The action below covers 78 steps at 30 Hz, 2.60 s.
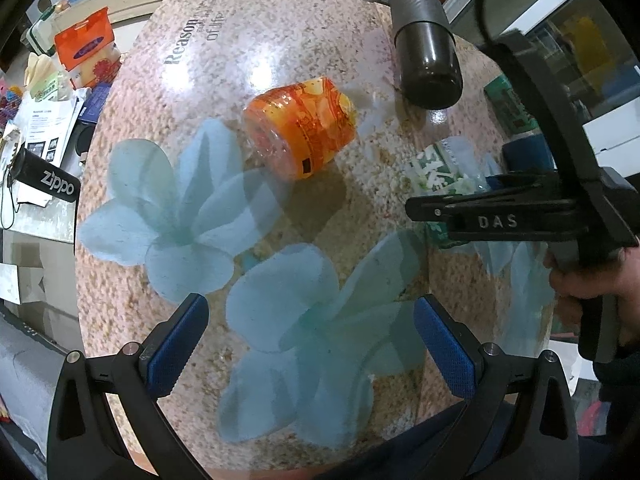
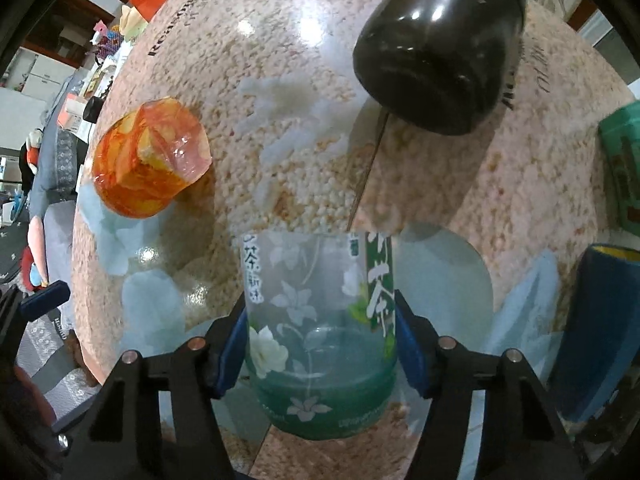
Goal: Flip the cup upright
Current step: 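Move the right gripper down to the clear green-labelled cup and close on it, then lift the cup with the right gripper and carry it toward the left gripper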
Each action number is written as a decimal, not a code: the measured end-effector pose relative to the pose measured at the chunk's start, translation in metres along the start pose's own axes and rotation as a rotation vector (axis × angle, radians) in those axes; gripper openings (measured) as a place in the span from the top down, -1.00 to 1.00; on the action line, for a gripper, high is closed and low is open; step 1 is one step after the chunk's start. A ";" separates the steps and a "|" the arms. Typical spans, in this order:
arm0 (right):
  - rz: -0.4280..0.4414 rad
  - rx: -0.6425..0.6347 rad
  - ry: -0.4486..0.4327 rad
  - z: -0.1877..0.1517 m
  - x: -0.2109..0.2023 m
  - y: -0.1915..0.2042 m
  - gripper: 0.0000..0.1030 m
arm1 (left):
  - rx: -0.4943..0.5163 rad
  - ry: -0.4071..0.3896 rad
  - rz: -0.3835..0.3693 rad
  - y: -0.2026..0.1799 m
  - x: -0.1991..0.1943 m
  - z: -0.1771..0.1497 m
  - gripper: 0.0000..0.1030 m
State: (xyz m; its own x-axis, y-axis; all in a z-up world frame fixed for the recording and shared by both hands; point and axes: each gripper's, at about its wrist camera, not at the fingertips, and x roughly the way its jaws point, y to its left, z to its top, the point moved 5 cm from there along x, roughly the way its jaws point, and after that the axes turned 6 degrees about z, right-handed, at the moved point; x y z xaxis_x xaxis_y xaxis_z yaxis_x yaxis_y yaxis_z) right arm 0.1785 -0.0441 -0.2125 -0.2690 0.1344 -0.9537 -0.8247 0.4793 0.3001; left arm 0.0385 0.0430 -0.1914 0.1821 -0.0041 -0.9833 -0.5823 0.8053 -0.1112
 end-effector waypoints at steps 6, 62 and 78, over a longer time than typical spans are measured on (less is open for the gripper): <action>-0.001 0.042 -0.029 -0.023 -0.020 -0.007 -0.22 | 0.040 -0.022 0.001 0.001 -0.010 0.004 -1.00; -0.062 0.281 -0.084 -0.143 -0.006 0.041 -0.86 | 0.259 0.037 -0.020 0.003 0.003 -0.042 -1.00; -0.078 0.325 -0.222 -0.191 -0.084 0.033 -0.88 | 0.346 -0.015 -0.074 -0.020 -0.052 -0.055 -1.00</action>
State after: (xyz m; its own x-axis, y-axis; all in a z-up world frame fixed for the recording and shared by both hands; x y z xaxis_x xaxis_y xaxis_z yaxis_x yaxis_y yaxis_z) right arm 0.0789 -0.2053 -0.1185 -0.0681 0.2535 -0.9649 -0.6286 0.7402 0.2388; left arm -0.0032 -0.0054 -0.1459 0.2273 -0.0636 -0.9717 -0.2645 0.9563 -0.1245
